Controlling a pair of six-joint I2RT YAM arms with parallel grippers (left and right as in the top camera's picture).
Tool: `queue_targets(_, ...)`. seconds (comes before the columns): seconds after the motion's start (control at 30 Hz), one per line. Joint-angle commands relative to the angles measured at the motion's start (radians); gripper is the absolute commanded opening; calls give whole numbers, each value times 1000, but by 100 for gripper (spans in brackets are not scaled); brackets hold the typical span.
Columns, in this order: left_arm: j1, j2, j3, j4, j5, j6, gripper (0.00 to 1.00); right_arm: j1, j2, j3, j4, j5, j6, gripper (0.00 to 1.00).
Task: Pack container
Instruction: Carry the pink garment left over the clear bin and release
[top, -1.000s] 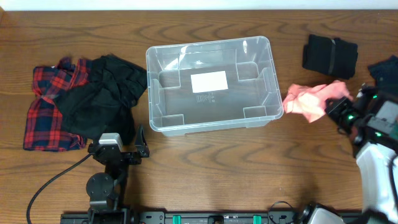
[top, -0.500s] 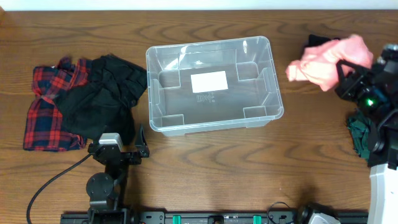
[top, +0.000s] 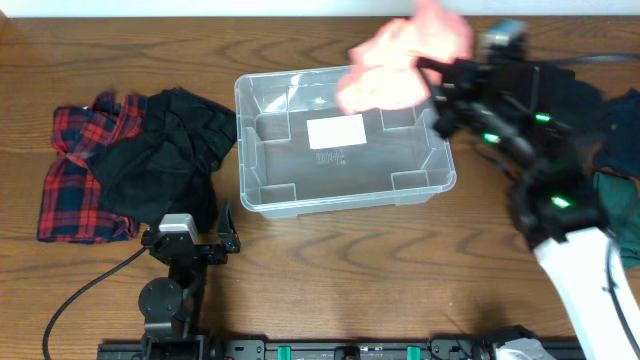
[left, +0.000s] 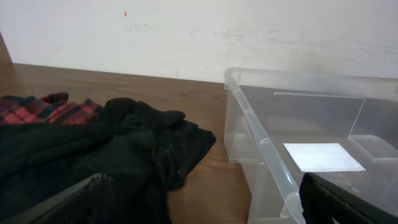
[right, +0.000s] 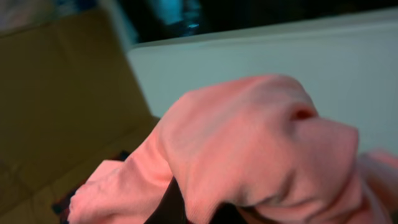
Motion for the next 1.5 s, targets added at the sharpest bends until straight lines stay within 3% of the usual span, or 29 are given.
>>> queue_targets(0.0, 5, -2, -17, -34, 11, 16, 98, 105, 98, 22, 77, 69, -87, 1)
queue_targets(0.23, 5, -2, -17, -34, 11, 16, 98, 238, 356, 22, 322, 126, -133, 1)
queue_targets(0.57, 5, -2, -17, -34, 11, 16, 98, 259, 619, 22, 492, 121, -120, 1)
queue_targets(0.93, 5, -2, -17, -34, 11, 16, 98, 304, 713, 22, 525, 80, -102, 1)
queue_targets(1.33, 5, -2, -17, -34, 11, 16, 98, 331, 713, 22, 506, -117, -126, 1)
queue_targets(1.37, 5, -2, -17, -34, 11, 16, 98, 330, 713, 22, 494, -110, -124, 5)
queue_targets(1.4, 5, -2, -17, -34, 11, 16, 98, 330, 713, 22, 483, -98, -124, 19)
queue_targets(1.47, 5, -2, -17, -34, 11, 16, 98, 329, 713, 22, 455, -77, -124, 69)
